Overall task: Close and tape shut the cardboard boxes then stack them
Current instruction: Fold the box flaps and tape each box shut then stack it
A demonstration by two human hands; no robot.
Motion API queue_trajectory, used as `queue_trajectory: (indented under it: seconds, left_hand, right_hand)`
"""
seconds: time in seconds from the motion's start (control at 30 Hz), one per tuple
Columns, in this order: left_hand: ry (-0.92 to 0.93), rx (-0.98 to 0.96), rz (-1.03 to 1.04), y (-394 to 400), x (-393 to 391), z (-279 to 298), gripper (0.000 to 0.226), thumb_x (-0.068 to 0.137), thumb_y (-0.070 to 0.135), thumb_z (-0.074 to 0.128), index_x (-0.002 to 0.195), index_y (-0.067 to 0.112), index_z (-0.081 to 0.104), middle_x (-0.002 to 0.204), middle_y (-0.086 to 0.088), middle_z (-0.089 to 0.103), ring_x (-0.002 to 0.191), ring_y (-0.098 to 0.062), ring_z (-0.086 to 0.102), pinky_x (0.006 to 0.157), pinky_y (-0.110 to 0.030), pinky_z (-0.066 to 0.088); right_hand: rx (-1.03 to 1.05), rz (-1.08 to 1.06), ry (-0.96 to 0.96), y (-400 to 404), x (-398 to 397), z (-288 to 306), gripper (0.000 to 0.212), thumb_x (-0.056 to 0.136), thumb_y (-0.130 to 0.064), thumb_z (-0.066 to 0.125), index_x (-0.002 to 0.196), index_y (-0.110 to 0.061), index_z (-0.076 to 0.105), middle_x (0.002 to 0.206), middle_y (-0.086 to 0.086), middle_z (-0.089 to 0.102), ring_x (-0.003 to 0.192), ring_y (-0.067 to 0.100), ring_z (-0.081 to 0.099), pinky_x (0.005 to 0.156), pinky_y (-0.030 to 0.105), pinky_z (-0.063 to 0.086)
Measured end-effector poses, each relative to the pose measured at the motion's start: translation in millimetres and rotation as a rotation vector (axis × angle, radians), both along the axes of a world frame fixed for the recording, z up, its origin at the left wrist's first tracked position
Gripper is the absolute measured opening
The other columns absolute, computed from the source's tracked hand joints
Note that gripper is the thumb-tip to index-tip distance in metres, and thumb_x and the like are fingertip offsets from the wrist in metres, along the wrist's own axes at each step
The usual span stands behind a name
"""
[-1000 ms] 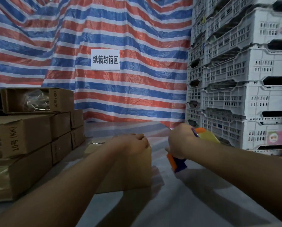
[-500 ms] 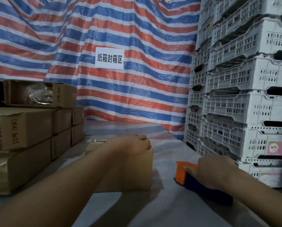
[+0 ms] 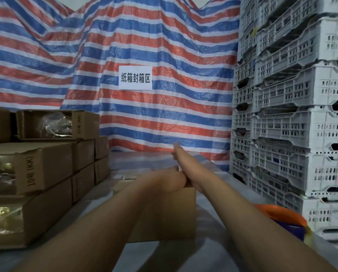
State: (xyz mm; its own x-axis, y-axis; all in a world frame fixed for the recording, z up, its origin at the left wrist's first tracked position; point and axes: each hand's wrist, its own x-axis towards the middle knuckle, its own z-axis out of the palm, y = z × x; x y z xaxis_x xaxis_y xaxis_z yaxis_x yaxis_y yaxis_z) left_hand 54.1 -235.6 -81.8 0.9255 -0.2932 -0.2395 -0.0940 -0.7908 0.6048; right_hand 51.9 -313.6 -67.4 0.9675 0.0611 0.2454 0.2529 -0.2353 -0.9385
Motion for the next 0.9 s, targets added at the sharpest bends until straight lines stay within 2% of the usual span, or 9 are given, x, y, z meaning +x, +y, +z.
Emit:
queue_trajectory:
  seconds: [0.03,0.1,0.13,0.23,0.37,0.53,0.7,0.8,0.9]
  left_hand:
    - [-0.111,0.12,0.055,-4,3,-1,0.037,0.104,0.016,0.039,0.133,-0.006,0.046,0.143,-0.027,0.044,0.14,-0.041,0.031,0.115,-0.039,0.025]
    - [-0.234,-0.28,0.152,-6,11,-5,0.044,0.108,0.02,0.029,0.144,-0.003,0.037,0.151,-0.024,0.036,0.143,-0.037,0.03,0.104,-0.024,0.032]
    - [-0.259,-0.327,0.224,-2,8,7,0.045,0.108,0.022,0.026,0.145,0.0,0.037,0.151,-0.02,0.038,0.141,-0.033,0.035,0.1,-0.023,0.034]
    - [-0.278,-0.291,0.16,23,-5,24,0.038,0.107,0.025,0.032,0.141,0.014,0.044,0.137,-0.01,0.052,0.121,-0.022,0.053,0.101,-0.033,0.04]
    - [-0.386,-0.599,0.241,31,-1,24,0.026,0.103,0.03,0.043,0.122,0.019,0.056,0.109,-0.002,0.06,0.089,-0.012,0.055,0.078,-0.027,0.043]
    - [-0.702,-0.763,0.383,98,-7,17,0.027,0.103,0.035,0.039,0.097,0.022,0.062,0.098,-0.003,0.066,0.089,-0.017,0.063,0.078,-0.035,0.053]
    - [-0.376,-0.912,0.337,124,-13,-45,0.063,0.091,0.069,0.035,0.139,0.032,0.051,0.142,-0.002,0.053,0.13,-0.021,0.049,0.114,-0.048,0.032]
    - [-0.31,-0.981,0.324,121,-15,-71,0.091,0.067,0.086,0.039,0.147,0.043,0.038,0.151,0.004,0.043,0.135,-0.019,0.042,0.117,-0.048,0.027]
    - [-0.297,-0.954,0.225,127,-18,-74,0.099,0.059,0.092,0.046,0.147,0.047,0.034,0.149,0.007,0.044,0.13,-0.014,0.046,0.112,-0.037,0.036]
  right_hand:
    - [0.056,-0.003,0.012,-3,2,-3,0.061,0.101,-0.066,0.026,0.147,-0.03,0.041,0.119,-0.013,0.058,0.106,0.009,0.057,0.088,0.029,0.051]
    - [0.131,-0.013,0.016,-11,7,-12,0.065,0.101,-0.065,0.027,0.148,-0.025,0.045,0.146,-0.003,0.051,0.133,0.02,0.048,0.113,0.04,0.039]
    - [0.169,-0.016,0.018,-15,7,-17,0.065,0.101,-0.065,0.028,0.147,-0.024,0.047,0.15,0.0,0.049,0.136,0.021,0.046,0.116,0.041,0.036]
    - [0.311,-0.012,0.004,-17,5,-32,0.061,0.102,-0.061,0.031,0.14,-0.021,0.055,0.147,0.005,0.052,0.134,0.023,0.05,0.115,0.045,0.038]
    - [0.449,-0.056,0.011,-16,5,-46,0.051,0.102,-0.058,0.033,0.132,-0.026,0.058,0.136,0.004,0.058,0.121,0.027,0.06,0.109,0.049,0.045]
    - [0.554,0.025,0.29,-24,4,-66,0.063,0.072,-0.078,0.057,0.104,-0.029,0.078,0.105,0.02,0.075,0.095,0.038,0.074,0.08,0.051,0.06]
    - [0.574,-0.067,0.238,-23,12,-82,0.081,0.071,-0.074,0.056,0.124,-0.014,0.069,0.098,0.009,0.078,0.087,0.029,0.077,0.084,0.048,0.055]
    - [0.508,-0.035,0.318,-23,4,-81,0.077,0.074,-0.079,0.057,0.114,-0.016,0.076,0.102,0.016,0.077,0.094,0.037,0.074,0.086,0.051,0.057]
    - [0.302,-0.353,0.078,-26,-1,-73,0.063,0.1,-0.063,0.037,0.136,-0.016,0.06,0.11,0.011,0.072,0.104,0.028,0.065,0.088,0.041,0.05]
